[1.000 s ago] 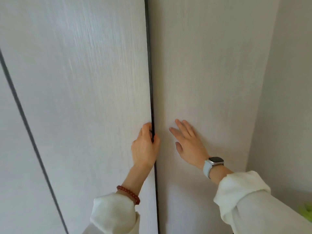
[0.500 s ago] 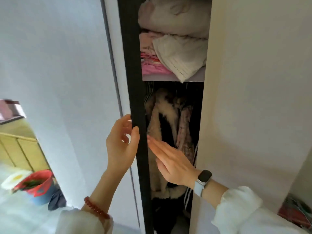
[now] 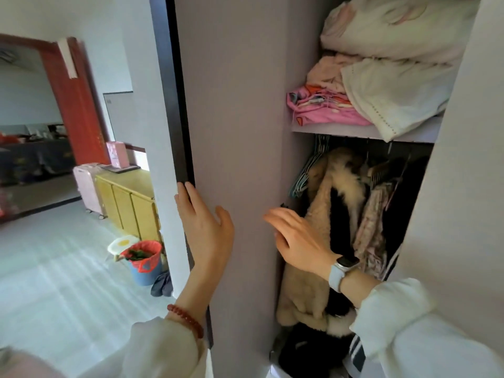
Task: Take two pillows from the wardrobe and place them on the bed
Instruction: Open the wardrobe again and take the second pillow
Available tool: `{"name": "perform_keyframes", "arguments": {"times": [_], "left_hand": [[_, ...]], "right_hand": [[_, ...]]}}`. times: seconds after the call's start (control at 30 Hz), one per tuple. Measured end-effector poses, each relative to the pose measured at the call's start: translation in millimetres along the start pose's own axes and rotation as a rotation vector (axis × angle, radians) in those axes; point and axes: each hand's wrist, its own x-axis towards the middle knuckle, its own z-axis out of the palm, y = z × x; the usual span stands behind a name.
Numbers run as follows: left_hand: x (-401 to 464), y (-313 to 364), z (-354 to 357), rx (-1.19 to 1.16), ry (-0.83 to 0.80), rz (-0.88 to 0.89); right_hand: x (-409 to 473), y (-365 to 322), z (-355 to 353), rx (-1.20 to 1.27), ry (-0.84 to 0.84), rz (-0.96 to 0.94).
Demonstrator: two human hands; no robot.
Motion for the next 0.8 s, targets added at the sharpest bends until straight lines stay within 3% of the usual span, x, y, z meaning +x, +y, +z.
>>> {"name": "perform_keyframes", "arguments": {"times": [0.17, 0.33, 0.53, 0.7, 0.8], "left_hand": [[-28, 16, 32, 0.115, -0.099, 0.240], [-28, 54, 92, -0.029, -0.383, 0.316], [3, 130, 177, -0.230, -0.530, 0.425], [12, 202, 241, -0.629, -0.814, 0.196], [4, 230, 272, -0.751, -0.997, 0.187]], "right_hand": [[-16, 26, -31, -0.073, 0.063, 0.082], [-51, 66, -79, -0.200, 0.092, 0.249], [-74, 116, -151, -0.395, 0.190, 0.479], [-77, 146, -190, -0.478, 0.334, 0.671], [-82, 159, -194, -0.502, 0.351, 0.730]]}}
